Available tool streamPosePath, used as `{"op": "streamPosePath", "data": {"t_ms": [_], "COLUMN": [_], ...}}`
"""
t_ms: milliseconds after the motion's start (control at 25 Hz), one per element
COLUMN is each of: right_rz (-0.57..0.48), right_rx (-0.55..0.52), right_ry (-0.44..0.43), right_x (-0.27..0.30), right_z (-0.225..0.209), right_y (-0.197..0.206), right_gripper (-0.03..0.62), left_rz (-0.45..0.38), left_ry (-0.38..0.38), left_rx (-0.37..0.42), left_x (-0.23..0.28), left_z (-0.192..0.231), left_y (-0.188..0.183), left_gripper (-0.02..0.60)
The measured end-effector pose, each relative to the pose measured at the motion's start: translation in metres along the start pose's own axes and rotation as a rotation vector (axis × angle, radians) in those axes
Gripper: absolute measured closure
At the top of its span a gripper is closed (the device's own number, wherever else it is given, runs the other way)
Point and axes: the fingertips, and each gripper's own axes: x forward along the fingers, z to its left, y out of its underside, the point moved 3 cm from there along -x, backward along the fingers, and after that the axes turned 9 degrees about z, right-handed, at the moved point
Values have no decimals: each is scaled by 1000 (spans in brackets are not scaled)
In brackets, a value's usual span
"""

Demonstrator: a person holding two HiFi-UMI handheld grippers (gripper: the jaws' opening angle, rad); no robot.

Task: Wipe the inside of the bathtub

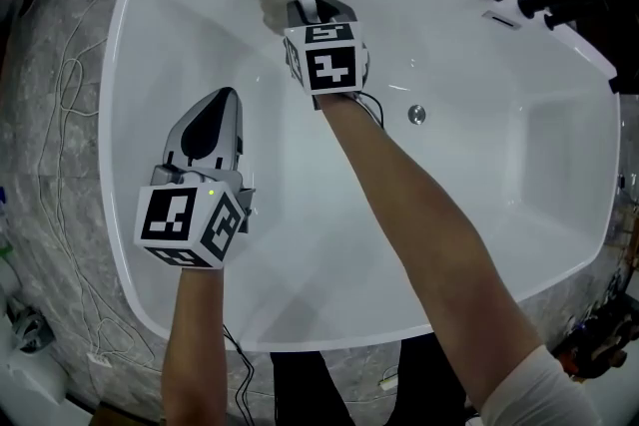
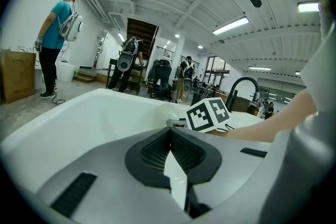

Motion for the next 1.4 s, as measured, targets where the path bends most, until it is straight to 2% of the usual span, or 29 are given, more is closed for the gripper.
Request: {"op": "streamPosePath", "data": {"t_ms": [80, 240, 360, 800, 1400], "right_rz": [-6, -2, -9, -3, -6], "right_rx": [3, 2, 15, -4, 30], "right_ry": [6, -11, -8, 6, 44], "right_x": [-13, 12, 9, -32, -83], "right_z": [-18, -37, -56, -147, -265], "right_y": [3, 10, 14, 40, 69], "right_gripper": [497, 497, 497, 497, 497], "left_rz": [0, 11, 16, 34, 23], "left_ry": [8, 1, 4, 8, 73], "left_rx": [10, 17, 24, 51, 70], "left_x": [3, 35, 47, 90, 138], "left_z": [-22, -23, -36, -121, -233], "left_y": [-2, 3, 5, 15, 17], "left_gripper": [571, 571, 571, 571, 571]}}
